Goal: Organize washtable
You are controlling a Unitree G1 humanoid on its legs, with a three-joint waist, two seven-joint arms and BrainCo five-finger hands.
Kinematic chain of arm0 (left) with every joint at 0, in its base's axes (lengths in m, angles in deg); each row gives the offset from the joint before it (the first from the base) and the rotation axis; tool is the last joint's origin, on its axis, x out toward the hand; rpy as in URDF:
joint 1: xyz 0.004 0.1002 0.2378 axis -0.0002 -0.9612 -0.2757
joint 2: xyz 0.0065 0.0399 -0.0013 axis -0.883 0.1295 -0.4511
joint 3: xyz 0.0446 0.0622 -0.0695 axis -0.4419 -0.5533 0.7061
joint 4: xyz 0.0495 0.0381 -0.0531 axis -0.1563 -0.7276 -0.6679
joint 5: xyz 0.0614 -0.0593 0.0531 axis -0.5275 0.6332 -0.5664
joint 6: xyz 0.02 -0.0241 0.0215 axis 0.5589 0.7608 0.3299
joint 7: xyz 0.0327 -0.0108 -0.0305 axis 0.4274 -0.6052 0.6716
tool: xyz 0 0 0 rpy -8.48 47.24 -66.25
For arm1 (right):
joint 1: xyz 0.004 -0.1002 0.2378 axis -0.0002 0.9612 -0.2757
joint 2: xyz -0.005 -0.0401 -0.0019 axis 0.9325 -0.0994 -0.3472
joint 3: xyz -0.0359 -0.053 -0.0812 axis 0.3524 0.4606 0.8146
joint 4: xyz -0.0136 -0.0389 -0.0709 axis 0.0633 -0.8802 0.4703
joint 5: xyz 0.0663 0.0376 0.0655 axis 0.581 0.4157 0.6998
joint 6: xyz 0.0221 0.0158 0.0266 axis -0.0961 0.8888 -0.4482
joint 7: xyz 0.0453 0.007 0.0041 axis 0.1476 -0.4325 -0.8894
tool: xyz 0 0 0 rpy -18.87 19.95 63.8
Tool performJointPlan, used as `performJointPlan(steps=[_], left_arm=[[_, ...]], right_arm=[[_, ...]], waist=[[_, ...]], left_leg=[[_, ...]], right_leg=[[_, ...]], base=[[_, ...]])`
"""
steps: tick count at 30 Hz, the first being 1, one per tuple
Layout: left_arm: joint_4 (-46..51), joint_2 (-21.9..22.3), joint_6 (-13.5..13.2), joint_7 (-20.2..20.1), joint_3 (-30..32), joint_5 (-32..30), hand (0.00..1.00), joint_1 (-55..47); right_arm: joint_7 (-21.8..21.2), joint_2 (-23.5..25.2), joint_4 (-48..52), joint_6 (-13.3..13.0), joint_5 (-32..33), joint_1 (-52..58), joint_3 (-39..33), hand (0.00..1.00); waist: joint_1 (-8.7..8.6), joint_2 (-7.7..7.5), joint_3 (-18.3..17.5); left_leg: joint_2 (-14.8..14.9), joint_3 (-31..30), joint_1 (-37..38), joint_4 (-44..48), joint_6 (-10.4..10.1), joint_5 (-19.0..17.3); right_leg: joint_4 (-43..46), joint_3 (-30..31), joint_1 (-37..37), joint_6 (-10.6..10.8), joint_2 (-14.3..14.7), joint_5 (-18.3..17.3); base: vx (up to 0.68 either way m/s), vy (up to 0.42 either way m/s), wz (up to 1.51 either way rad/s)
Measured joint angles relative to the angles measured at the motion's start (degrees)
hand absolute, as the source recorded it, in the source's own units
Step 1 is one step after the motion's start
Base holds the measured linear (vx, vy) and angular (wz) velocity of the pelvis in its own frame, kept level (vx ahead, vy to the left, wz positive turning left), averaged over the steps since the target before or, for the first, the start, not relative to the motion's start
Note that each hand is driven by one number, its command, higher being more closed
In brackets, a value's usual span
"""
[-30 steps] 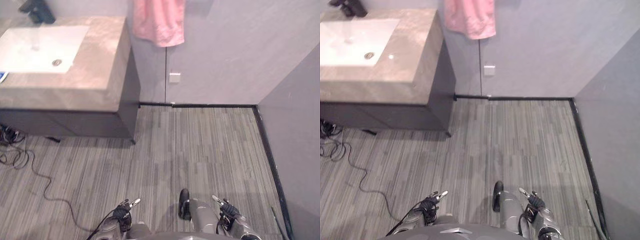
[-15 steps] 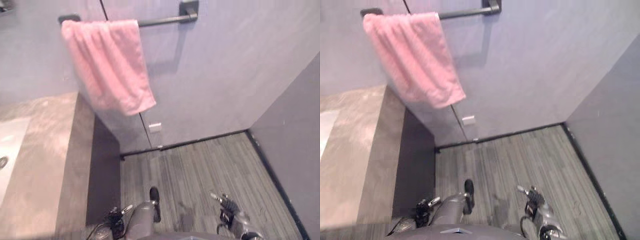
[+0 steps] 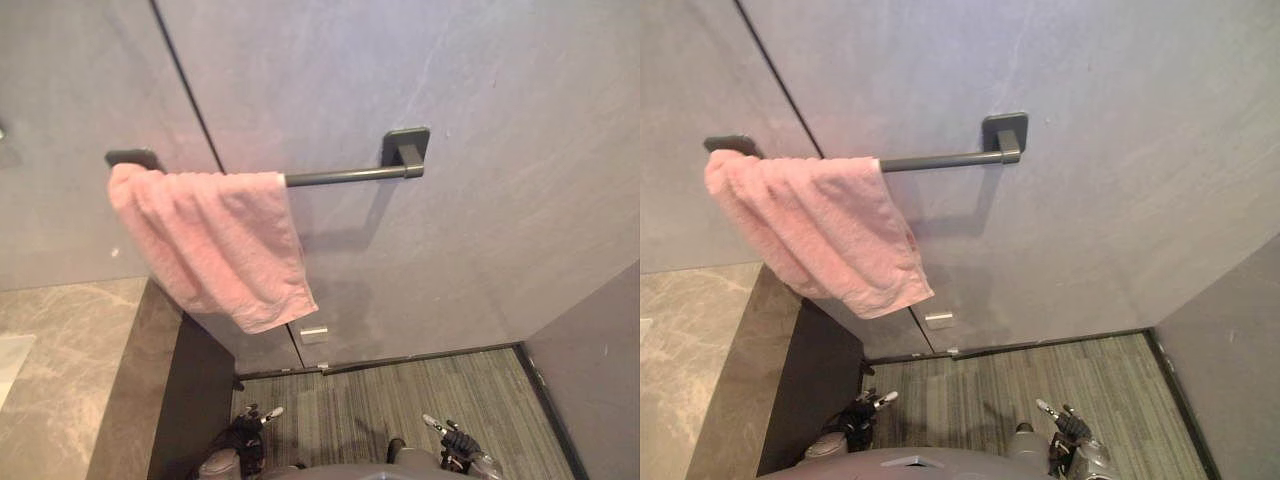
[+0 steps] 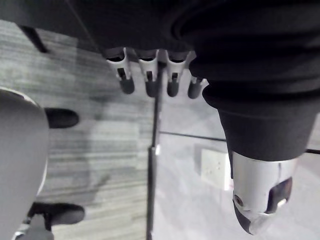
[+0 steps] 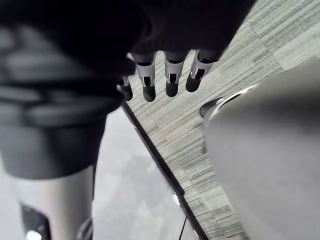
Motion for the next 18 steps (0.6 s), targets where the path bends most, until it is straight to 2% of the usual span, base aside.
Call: performJointPlan(steps=[1, 4, 7, 9, 13, 14, 15, 18], left_arm=[[1.0, -0.1, -0.1, 0.0, -0.4, 0.5, 0.0, -0.1], [3.3, -0.1, -1.5, 0.0, -0.4, 1.4, 0.0, -0.4], [3.5, -0.1, -1.8, 0.0, -0.4, 2.0, 0.0, -0.8], [4.4, -0.3, -1.9, 0.0, -0.3, 2.0, 0.0, -1.7], [5.8, -0.8, -2.4, 0.1, -0.2, 2.0, 0.0, -3.4], [7.3, -0.8, -2.4, 0.3, -0.3, 2.0, 0.0, -4.3], [21.4, -0.8, -4.1, 0.2, -0.6, 2.0, 0.0, -7.6], [24.9, -0.8, -5.8, 0.0, -0.8, 2.0, 0.0, -7.0]], right_arm=[[0.1, 0.0, 0.2, -0.1, 0.1, 0.0, 0.4, 0.0], [0.4, -0.2, 4.7, -0.4, 0.2, 0.1, 4.2, 0.0], [0.5, -0.5, 17.3, -1.6, 0.4, 1.6, 9.0, 0.0], [0.5, -0.4, 24.3, -3.3, 0.5, 2.3, 10.8, 0.0], [0.5, 0.0, 39.2, -6.1, 1.7, 2.8, 15.0, 0.0], [0.2, 0.1, 43.8, -7.0, 1.8, 2.7, 16.6, 0.0], [-2.1, -0.3, 56.2, -9.8, 2.4, 2.1, 24.3, 0.0], [-4.5, -0.5, 57.2, -10.2, 2.4, 1.9, 25.9, 0.0]], waist=[[0.01, 0.39, -0.2], [0.26, 0.06, -0.1], [-0.07, -0.33, 0.0], [0.17, -0.6, 0.0], [0.22, -0.76, -0.1], [0.34, -0.81, -0.1], [1.37, -1.01, -0.3], [1.94, -0.82, -0.6]], left_leg=[[0.4, -0.3, 0.0, 0.0, -0.3, 0.1], [2.0, -0.4, 0.4, 0.0, -1.3, -0.4], [2.0, 0.1, 0.3, 0.0, -1.5, -0.6], [1.8, 0.8, 0.3, 0.0, -1.6, -0.7], [1.4, 1.4, -1.1, 0.0, -1.5, -0.9], [1.3, 1.8, -1.5, 0.0, -1.5, -0.9], [1.3, 2.8, -2.4, 0.3, -1.5, -0.9], [1.2, 2.7, -3.1, 0.5, -1.5, -0.9]], right_leg=[[-0.8, -0.2, 0.6, -0.2, 0.5, 0.2], [-2.8, -0.9, 1.9, -0.7, 2.1, 0.5], [-3.5, -0.5, 2.0, -0.8, 2.3, 0.8], [-4.3, 0.2, 1.9, -0.7, 2.2, 1.4], [-7.7, 0.6, 1.8, -0.4, 2.2, 3.9], [-8.6, 1.0, 1.6, -0.4, 2.2, 4.6], [-12.1, 1.7, 2.0, -0.4, 2.2, 7.0], [-13.5, 1.6, 2.0, -0.4, 2.2, 7.9]], base=[[0.11, -0.14, 0.22], [0.04, -0.072, 0.03], [0.0, 0.023, -0.08], [-0.01, 0.046, -0.14], [-0.04, 0.034, -0.1], [-0.07, 0.023, -0.25], [-0.07, 0.012, -0.22], [-0.01, 0.001, -0.06]])
